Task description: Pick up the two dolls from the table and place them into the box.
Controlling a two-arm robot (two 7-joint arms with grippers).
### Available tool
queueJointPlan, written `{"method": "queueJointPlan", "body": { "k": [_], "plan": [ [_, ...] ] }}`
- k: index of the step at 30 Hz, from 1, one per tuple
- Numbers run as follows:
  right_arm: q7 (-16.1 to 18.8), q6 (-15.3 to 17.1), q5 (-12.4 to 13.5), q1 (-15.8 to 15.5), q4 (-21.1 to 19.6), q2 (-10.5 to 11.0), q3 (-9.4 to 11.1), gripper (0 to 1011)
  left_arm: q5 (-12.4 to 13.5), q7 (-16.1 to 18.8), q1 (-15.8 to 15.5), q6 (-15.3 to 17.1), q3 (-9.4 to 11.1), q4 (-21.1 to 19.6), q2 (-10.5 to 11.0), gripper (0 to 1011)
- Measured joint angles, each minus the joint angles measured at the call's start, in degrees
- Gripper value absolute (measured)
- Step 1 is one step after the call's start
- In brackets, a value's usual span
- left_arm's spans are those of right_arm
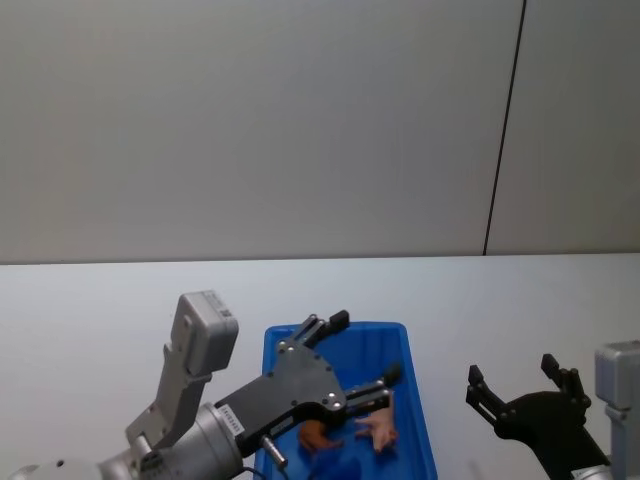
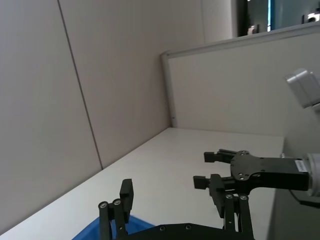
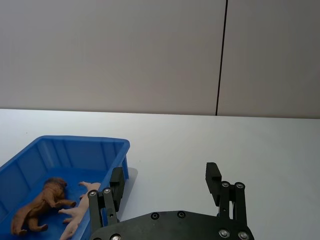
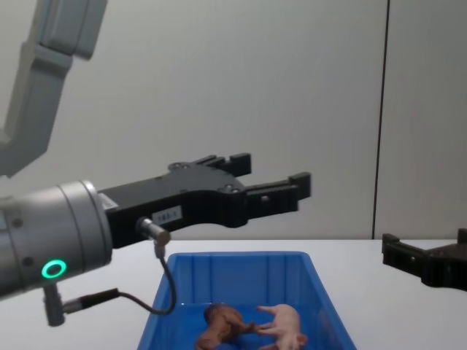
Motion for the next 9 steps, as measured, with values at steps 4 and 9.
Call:
{"method": "queueJointPlan", "body": {
  "k": [4,9],
  "plan": [
    [0.00,0.00,0.00,0.00,0.00,0.00,0.00,1001,-0.42,-1.95,-0.88,-0.14,0.21,0.97,-0.65,1001],
    [0.00,0.00,0.00,0.00,0.00,0.00,0.00,1001,-0.85,-3.89,-1.76,-0.26,0.43,1.96,-1.32,1001]
  ]
}}
